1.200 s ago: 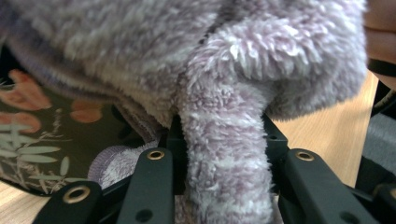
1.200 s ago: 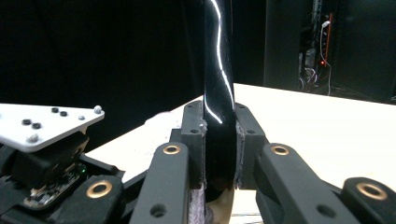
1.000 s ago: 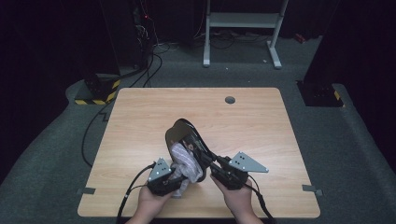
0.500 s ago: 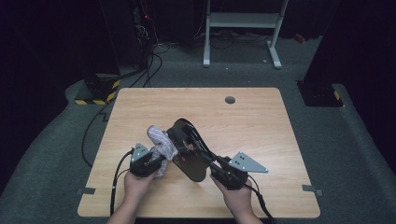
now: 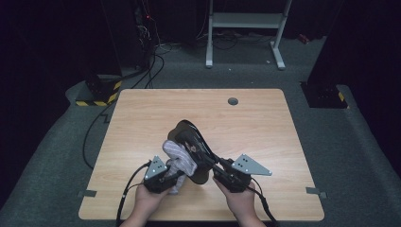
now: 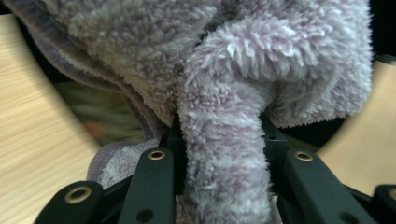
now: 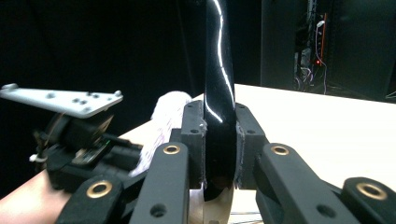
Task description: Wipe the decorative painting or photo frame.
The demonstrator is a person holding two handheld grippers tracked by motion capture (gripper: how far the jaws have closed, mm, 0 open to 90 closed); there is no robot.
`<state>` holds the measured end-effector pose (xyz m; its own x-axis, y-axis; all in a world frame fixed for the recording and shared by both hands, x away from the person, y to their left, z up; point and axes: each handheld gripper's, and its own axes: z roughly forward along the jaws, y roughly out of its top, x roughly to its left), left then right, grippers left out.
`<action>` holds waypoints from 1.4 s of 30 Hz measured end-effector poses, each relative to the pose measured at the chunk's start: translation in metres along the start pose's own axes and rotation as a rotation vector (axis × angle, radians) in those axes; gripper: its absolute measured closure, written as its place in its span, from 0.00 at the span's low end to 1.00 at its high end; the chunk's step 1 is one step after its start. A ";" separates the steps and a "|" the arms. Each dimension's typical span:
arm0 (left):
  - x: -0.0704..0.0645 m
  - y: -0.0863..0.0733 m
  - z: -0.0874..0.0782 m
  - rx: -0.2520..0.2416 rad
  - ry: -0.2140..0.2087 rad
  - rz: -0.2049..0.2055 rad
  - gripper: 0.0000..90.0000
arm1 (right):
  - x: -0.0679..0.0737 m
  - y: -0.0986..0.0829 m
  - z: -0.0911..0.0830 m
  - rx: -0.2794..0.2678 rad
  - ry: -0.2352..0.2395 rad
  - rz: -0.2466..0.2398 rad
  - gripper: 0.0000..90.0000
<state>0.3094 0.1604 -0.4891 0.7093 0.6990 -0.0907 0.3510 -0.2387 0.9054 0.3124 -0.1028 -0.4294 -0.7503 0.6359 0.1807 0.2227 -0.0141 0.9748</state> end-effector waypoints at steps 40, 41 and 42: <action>0.087 0.002 0.008 0.057 0.274 -0.165 0.74 | 0.001 0.000 0.001 0.004 -0.004 -0.001 0.85; 0.086 0.001 0.007 0.057 0.269 -0.168 0.74 | 0.001 0.000 0.001 0.005 -0.005 -0.001 0.85; 0.084 0.001 0.006 0.058 0.267 -0.165 0.74 | 0.001 0.000 0.001 0.004 -0.006 -0.001 0.85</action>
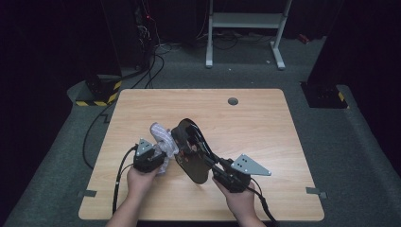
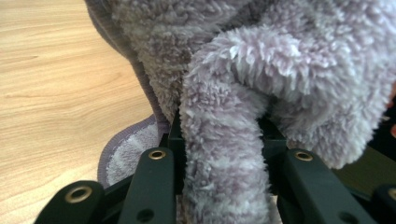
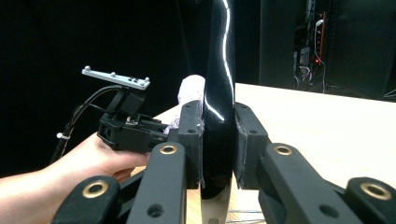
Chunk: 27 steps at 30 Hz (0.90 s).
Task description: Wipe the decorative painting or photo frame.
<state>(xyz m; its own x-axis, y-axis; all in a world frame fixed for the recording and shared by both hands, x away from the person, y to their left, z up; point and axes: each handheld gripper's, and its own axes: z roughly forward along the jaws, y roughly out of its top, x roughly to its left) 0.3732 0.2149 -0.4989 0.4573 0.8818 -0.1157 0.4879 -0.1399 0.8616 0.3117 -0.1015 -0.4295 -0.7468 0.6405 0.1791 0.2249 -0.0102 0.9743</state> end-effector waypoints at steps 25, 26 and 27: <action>-0.085 -0.030 -0.016 0.064 -0.267 0.180 0.75 | -0.001 0.000 0.001 -0.004 0.000 0.003 0.87; -0.090 -0.030 -0.016 0.063 -0.281 0.184 0.75 | -0.001 0.000 0.001 -0.005 0.000 0.003 0.87; -0.094 -0.030 -0.017 0.061 -0.291 0.196 0.75 | -0.001 0.000 0.001 -0.004 0.000 0.004 0.87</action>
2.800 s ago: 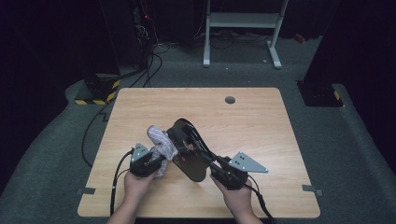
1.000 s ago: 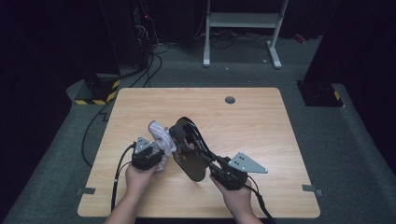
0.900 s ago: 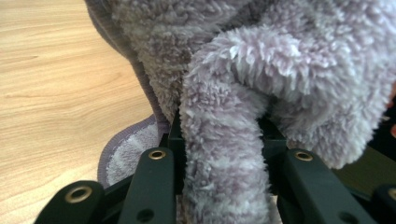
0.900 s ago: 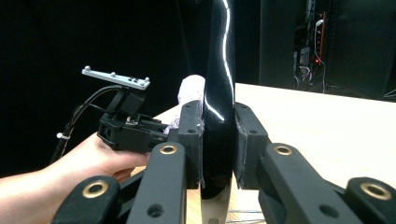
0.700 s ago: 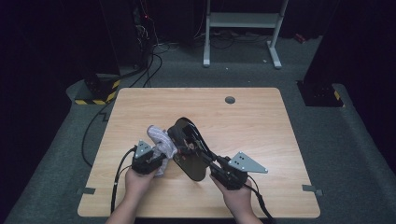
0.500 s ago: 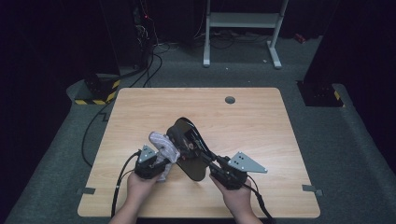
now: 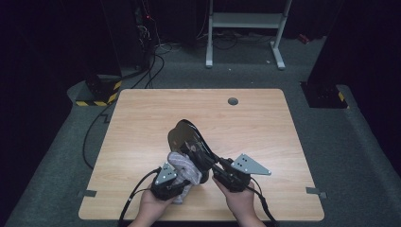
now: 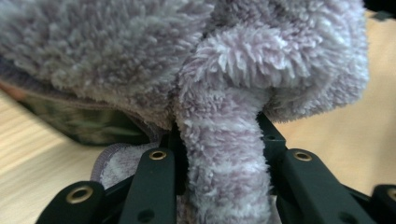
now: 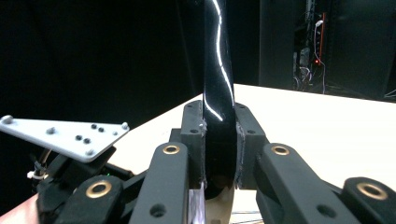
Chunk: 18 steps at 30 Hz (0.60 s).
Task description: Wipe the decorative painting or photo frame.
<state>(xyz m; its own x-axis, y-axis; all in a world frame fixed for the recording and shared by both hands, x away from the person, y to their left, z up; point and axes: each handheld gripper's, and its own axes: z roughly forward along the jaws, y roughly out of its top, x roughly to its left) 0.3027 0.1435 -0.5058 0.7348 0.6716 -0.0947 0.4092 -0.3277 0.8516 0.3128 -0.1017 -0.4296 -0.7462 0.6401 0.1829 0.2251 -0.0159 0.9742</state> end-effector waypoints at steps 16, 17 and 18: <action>-0.008 0.000 0.001 -0.018 -0.039 0.018 0.74 | -0.007 -0.008 -0.001 0.023 -0.004 0.027 0.83; -0.008 0.000 0.001 -0.020 -0.041 0.017 0.74 | -0.007 -0.009 -0.001 0.031 -0.005 0.028 0.84; -0.008 0.000 0.001 -0.024 -0.042 0.014 0.74 | -0.007 -0.010 -0.001 0.036 -0.007 0.024 0.86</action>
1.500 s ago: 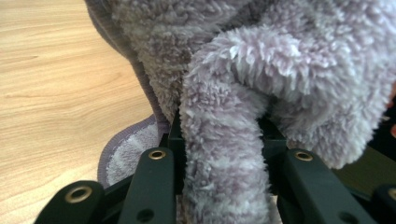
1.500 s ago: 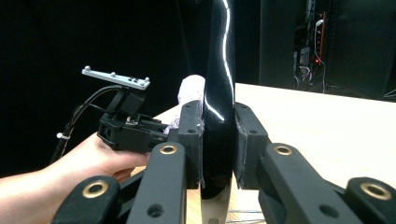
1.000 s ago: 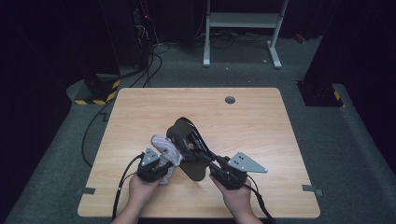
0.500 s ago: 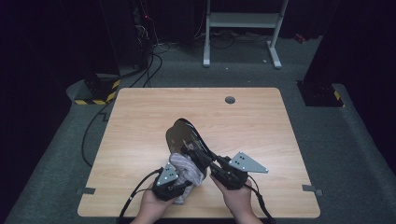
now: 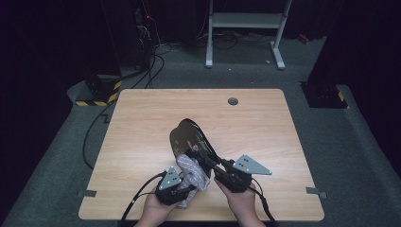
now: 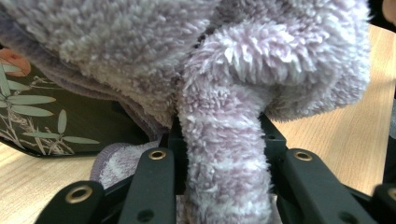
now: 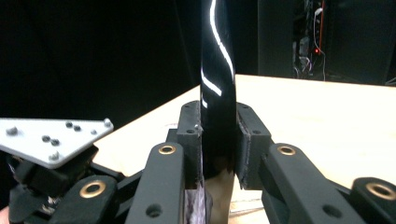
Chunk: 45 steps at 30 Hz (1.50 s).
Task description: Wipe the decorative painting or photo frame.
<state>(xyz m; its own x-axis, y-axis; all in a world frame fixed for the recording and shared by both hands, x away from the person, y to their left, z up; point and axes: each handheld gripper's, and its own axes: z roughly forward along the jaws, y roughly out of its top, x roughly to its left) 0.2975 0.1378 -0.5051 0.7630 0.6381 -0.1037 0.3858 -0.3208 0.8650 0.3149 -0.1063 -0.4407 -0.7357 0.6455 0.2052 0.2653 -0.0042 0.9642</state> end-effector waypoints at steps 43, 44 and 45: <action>0.016 -0.009 0.009 0.091 0.026 0.006 0.74 | 0.002 -0.001 0.001 0.001 -0.006 -0.008 0.87; 0.010 -0.008 0.010 0.093 0.014 0.018 0.74 | 0.002 -0.001 0.001 0.000 -0.005 -0.007 0.87; 0.005 -0.006 0.011 0.088 0.003 0.017 0.74 | 0.002 -0.001 0.000 -0.002 -0.004 -0.007 0.87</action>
<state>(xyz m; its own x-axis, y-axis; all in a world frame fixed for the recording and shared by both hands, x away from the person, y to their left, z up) 0.3045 0.1356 -0.5164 0.7682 0.6343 -0.0872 0.4168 -0.3920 0.8201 0.3137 -0.1050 -0.4409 -0.7349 0.6487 0.1979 0.2589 -0.0014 0.9659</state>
